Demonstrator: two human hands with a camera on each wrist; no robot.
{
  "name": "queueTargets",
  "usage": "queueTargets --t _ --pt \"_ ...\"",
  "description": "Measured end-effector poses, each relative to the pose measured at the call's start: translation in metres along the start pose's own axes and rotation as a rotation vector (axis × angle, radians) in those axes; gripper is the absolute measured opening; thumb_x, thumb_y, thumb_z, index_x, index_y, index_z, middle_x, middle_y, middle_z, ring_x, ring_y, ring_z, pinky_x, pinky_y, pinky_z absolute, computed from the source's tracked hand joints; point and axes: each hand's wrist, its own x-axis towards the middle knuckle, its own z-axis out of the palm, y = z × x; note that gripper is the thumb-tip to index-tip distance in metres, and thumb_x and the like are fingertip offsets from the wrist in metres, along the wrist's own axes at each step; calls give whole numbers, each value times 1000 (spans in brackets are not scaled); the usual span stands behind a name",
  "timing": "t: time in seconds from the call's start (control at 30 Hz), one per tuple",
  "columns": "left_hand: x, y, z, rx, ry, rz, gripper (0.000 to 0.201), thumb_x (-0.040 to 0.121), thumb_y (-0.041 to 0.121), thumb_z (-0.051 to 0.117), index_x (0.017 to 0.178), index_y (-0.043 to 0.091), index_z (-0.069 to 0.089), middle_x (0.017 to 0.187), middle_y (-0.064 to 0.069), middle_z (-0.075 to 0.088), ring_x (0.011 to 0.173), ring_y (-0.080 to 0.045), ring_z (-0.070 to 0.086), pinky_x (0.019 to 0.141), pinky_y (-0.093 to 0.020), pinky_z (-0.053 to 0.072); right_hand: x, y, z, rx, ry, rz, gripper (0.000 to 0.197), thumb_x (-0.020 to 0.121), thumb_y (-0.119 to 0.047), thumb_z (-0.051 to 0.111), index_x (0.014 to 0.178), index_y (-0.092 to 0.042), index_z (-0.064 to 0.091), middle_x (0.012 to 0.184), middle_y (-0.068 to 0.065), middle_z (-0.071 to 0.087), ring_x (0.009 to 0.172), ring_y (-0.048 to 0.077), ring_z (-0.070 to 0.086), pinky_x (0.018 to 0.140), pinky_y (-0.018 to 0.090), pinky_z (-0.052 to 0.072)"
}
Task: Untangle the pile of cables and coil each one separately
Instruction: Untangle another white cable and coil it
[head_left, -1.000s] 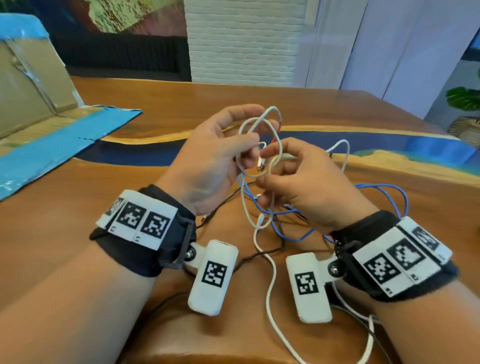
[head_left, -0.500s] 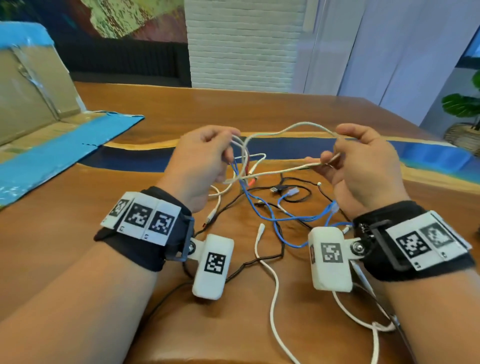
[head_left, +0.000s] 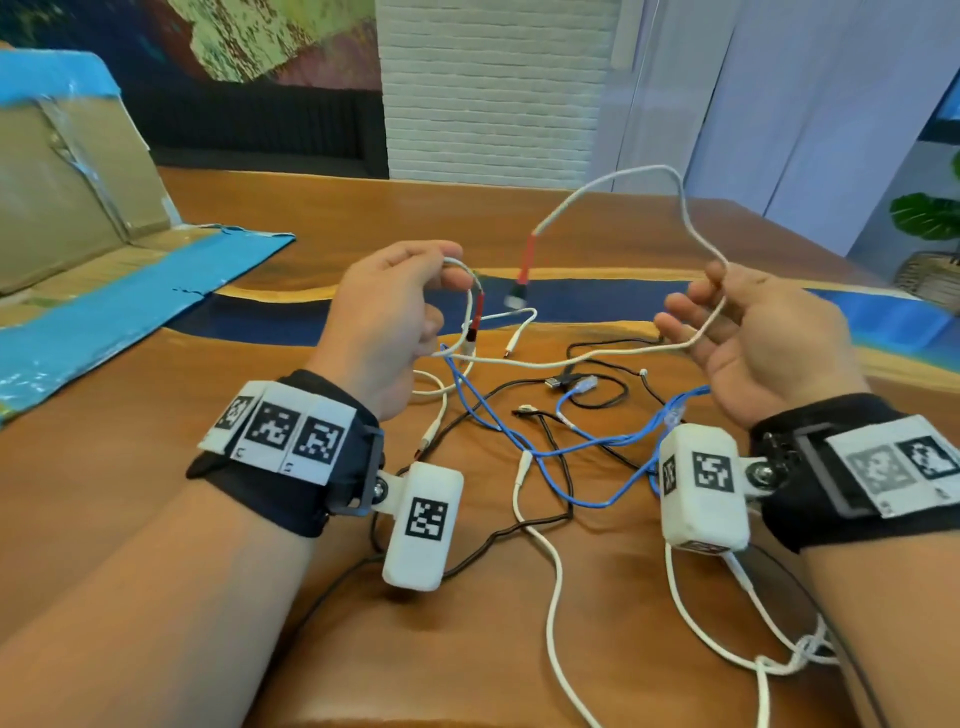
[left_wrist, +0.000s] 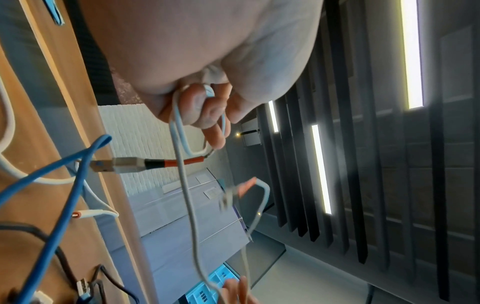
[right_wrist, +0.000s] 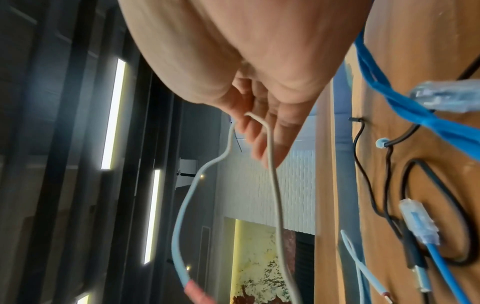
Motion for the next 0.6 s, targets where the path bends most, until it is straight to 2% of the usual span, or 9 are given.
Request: queueTargets --t 0.07,0.13,0.2,0.23,0.3,0.37,0.43,0.5,0.6 --pt "-3 1 2 17 -35 20 27 107 15 44 113 13 70 89 -5 72 56 -14 43 49 -26 32 2 4 -1 -129 25 -3 29 103 -7 50 129 -12 61 108 3 65 106 23 68 87 41 60" --pt "-6 1 4 24 -96 35 28 107 14 43 112 11 71 86 -5 71 59 -14 49 54 -28 39 0 6 1 -300 59 -80 42 100 -8 55 141 -16 54 126 4 62 127 28 59 101 40 51" --pt "-10 1 7 36 -166 52 29 107 12 43 110 9 72 81 -3 67 62 -15 51 58 -29 41 -7 5 4 -439 55 -208 49 100 -11 56 147 -22 49 145 2 55 135 17 52 100 28 43" --pt "-12 1 9 44 -200 61 29 107 12 44 109 9 73 81 -3 65 63 -15 50 59 -29 41 -10 5 6 -497 28 -278 49 100 -12 57 147 -25 50 147 -2 54 134 10 51 98 22 41" --pt "-17 1 12 56 -274 72 30 107 13 45 110 11 74 82 -3 63 65 -16 50 59 -28 40 -17 7 12 -528 -149 -335 39 99 -14 62 136 -25 61 135 -4 65 123 8 61 97 22 47" --pt "-23 1 17 36 -353 61 32 107 14 44 113 10 75 85 -5 64 66 -17 50 60 -28 40 -28 14 20 -502 -416 -236 24 96 -17 67 119 -23 71 114 3 76 108 20 72 100 40 54" --pt "-28 2 20 -40 -424 8 35 107 14 39 119 6 71 90 -10 67 67 -20 50 60 -29 40 -38 25 26 -596 -587 -224 15 95 -17 70 108 -20 76 99 13 78 96 31 74 93 50 55" --pt "-31 5 22 -111 -463 -58 40 105 14 35 127 4 66 99 -16 69 70 -23 52 61 -31 42 -41 31 28 -607 -596 -256 11 96 -12 68 98 -17 78 89 15 77 83 29 74 83 47 60" --pt "-30 7 21 -173 -458 -89 42 103 8 32 131 3 62 112 -19 72 77 -28 60 67 -34 53 -40 28 28 -444 -519 -164 17 98 -15 63 93 -14 80 74 9 71 69 21 68 71 33 58"
